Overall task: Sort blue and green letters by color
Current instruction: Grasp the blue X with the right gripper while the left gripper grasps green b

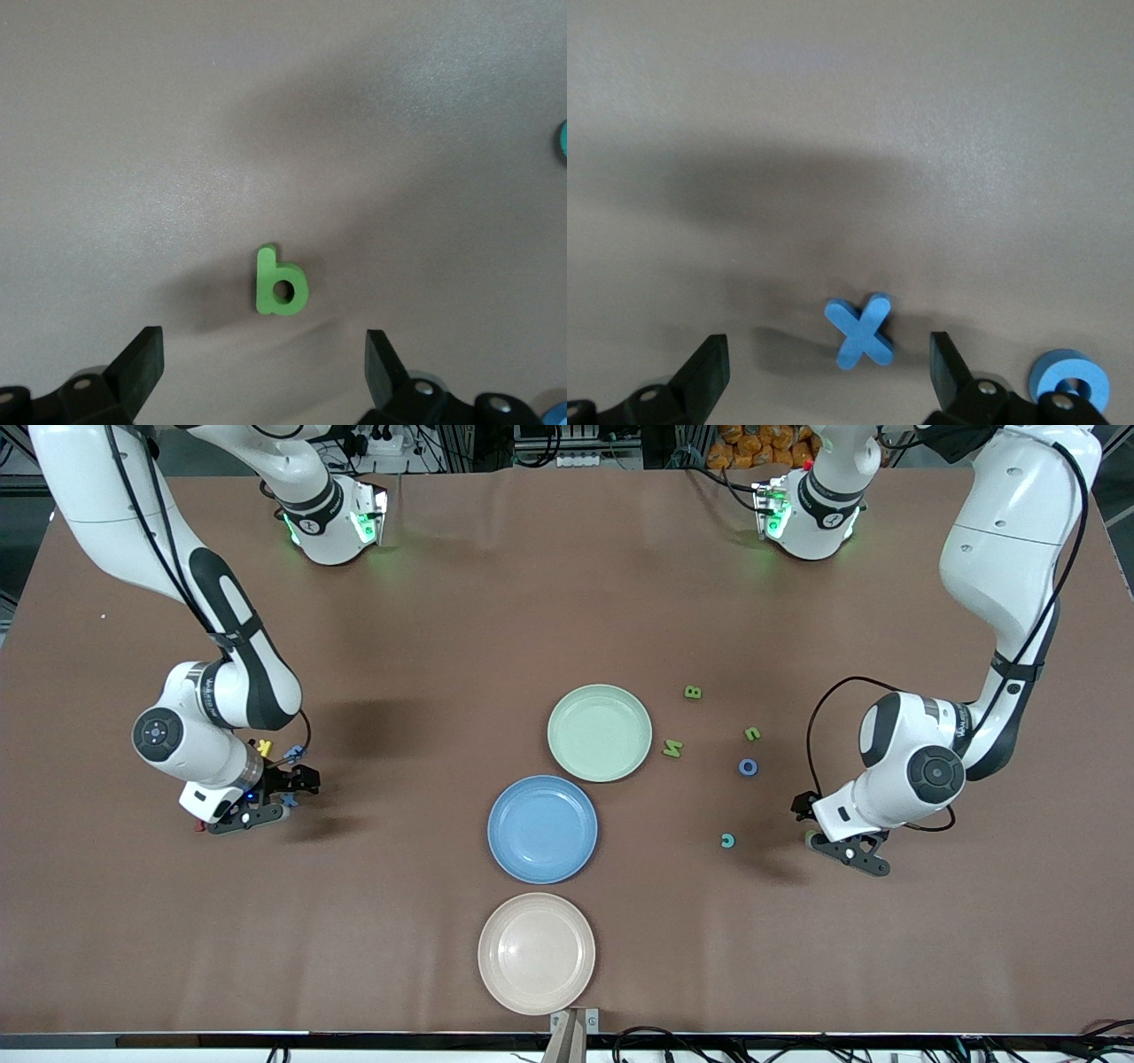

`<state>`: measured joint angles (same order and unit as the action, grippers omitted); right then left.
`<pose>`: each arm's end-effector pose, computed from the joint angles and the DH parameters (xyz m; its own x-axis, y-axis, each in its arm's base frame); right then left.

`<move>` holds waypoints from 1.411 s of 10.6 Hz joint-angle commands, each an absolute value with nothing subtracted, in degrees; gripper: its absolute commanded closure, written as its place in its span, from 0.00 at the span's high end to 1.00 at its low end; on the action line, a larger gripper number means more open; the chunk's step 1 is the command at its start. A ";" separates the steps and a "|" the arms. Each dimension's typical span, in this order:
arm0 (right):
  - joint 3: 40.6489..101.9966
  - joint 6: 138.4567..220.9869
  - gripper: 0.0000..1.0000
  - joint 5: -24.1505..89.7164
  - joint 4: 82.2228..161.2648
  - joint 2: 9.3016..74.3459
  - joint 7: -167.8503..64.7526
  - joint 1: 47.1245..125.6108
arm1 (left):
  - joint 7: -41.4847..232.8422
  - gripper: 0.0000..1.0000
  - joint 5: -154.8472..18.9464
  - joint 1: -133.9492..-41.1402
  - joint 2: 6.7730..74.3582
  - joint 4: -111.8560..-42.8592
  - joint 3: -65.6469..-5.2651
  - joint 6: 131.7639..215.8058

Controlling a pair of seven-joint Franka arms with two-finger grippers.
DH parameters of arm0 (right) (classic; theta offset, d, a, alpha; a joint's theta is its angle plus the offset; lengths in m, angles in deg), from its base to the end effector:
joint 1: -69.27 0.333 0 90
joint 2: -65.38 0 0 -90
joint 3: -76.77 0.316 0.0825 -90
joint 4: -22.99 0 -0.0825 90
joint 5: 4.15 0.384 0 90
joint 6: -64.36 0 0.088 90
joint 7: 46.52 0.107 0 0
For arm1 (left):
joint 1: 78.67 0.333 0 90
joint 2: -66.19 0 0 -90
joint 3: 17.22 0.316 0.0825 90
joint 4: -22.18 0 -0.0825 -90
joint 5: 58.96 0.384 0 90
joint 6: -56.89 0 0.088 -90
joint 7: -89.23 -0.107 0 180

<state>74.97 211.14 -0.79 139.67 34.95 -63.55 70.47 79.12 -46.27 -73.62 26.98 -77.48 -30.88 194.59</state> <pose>0.5963 -0.0070 0.1787 0.9709 0.2395 -0.0006 0.2395 -0.9707 -0.0169 0.6613 -0.0847 0.1927 0.9053 -0.4247 0.0060 -0.4247 -0.9053 -0.0006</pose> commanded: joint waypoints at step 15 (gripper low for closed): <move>83.62 205.52 0.09 0.16 131.27 36.02 -34.61 71.01 | 74.64 0.55 -54.00 -73.48 21.80 -72.83 -31.10 194.96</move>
